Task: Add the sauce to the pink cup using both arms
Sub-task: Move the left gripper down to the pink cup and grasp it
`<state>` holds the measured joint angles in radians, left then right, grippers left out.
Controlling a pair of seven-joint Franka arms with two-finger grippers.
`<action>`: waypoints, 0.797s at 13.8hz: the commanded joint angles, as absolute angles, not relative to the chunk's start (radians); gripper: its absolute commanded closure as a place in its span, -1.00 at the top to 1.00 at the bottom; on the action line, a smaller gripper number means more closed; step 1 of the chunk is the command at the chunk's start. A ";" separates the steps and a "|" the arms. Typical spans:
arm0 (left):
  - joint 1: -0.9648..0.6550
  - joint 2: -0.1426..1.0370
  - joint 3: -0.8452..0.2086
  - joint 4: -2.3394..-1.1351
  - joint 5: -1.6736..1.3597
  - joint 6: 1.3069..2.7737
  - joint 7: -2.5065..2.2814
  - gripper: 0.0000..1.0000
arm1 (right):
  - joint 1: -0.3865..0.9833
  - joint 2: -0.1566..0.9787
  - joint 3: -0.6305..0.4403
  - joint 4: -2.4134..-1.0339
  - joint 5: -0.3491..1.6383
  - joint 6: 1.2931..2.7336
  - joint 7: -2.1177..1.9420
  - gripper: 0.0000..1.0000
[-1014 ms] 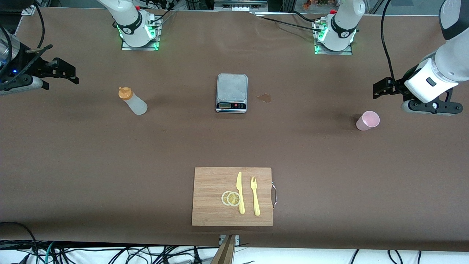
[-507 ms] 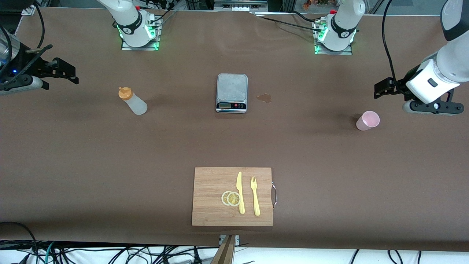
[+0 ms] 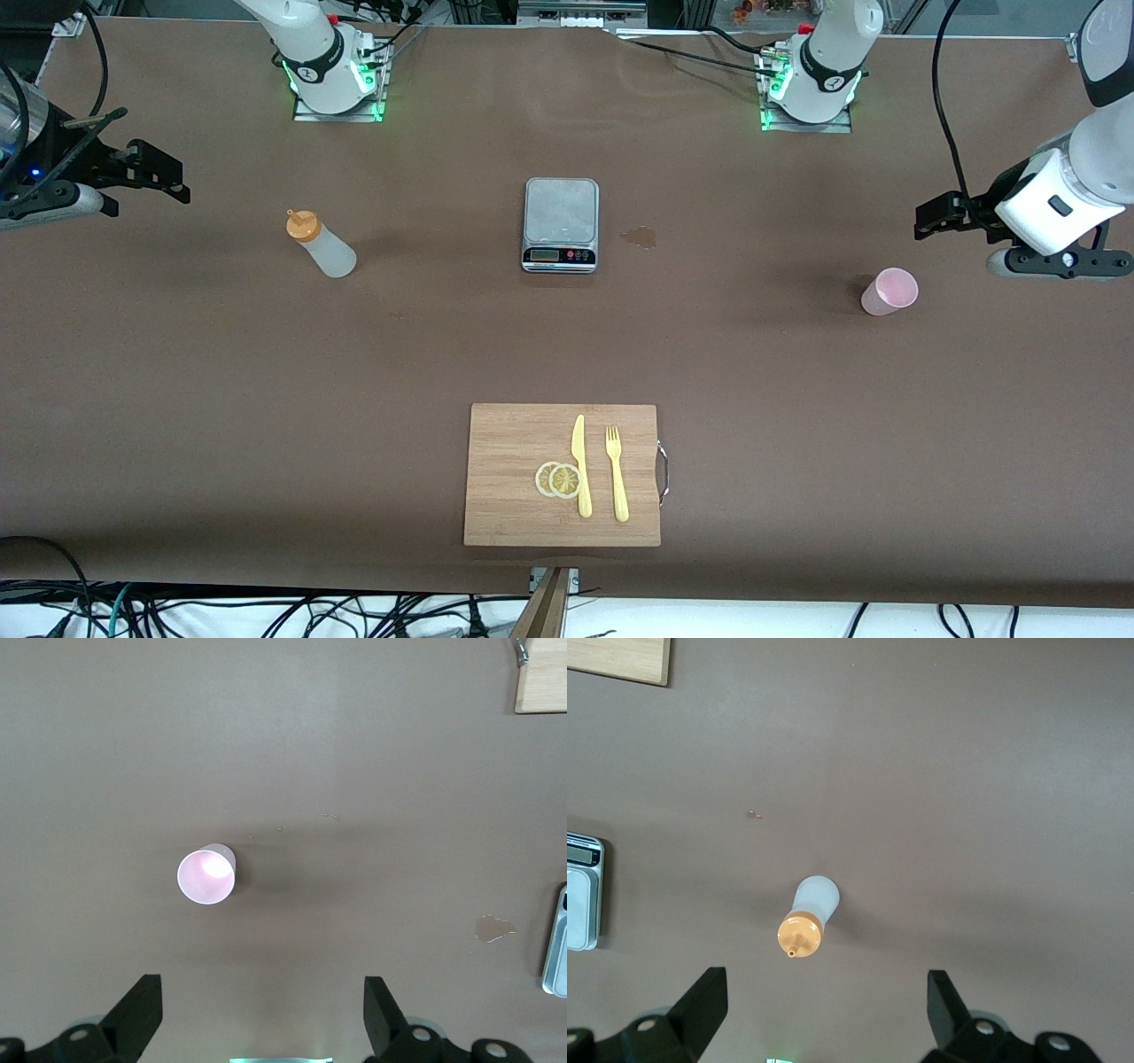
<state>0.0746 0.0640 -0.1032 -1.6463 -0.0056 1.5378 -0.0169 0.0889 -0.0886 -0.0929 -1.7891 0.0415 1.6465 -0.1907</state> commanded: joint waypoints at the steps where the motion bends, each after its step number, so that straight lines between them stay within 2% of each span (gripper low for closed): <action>1: 0.063 0.066 -0.081 -1.649 0.015 1.537 0.026 1.00 | 0.087 -0.084 -0.092 -1.769 0.031 1.628 -0.192 1.00; 5: 0.060 0.095 -0.031 -1.678 0.023 1.545 0.054 1.00 | 0.087 -0.084 -0.092 -1.769 0.031 1.628 -0.192 1.00; 11: 0.054 0.103 0.026 -1.897 0.109 1.755 0.173 1.00 | 0.087 -0.084 -0.092 -1.769 0.031 1.628 -0.192 1.00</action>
